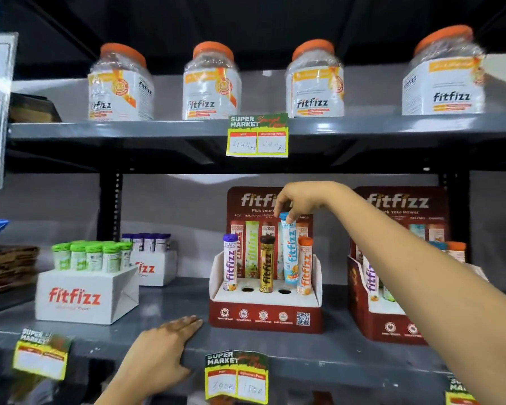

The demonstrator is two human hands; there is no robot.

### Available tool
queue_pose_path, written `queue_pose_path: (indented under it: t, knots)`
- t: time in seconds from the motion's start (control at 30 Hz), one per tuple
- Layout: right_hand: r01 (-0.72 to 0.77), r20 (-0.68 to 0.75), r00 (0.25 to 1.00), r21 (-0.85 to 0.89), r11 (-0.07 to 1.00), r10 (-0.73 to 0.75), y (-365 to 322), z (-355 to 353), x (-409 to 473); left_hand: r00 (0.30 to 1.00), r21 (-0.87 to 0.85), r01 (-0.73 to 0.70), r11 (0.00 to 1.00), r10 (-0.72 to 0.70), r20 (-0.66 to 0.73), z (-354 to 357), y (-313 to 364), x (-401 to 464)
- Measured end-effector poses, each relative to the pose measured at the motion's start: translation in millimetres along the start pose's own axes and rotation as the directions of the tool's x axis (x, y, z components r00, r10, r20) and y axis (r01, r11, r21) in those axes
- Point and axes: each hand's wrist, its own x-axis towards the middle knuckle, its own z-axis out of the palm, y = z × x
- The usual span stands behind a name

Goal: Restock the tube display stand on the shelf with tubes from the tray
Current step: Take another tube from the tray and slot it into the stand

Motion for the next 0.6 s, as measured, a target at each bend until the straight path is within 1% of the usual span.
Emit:
queue_pose_path:
  t: [0.33,0.47,0.6]
  knots:
    - [-0.046,0.008,0.999,0.083,0.995,0.046,23,36,13,1.000,0.023,0.011,1.000,-0.011,0.014,-1,0,0]
    - [-0.056,0.065,0.997,0.081,0.995,0.051,24,47,16,1.000,0.030,0.014,0.999,-0.015,0.018,-4,3,-1]
    - [-0.052,0.096,0.994,0.115,0.992,0.041,23,51,19,1.000,0.025,0.013,1.000,-0.014,0.026,-5,4,-1]
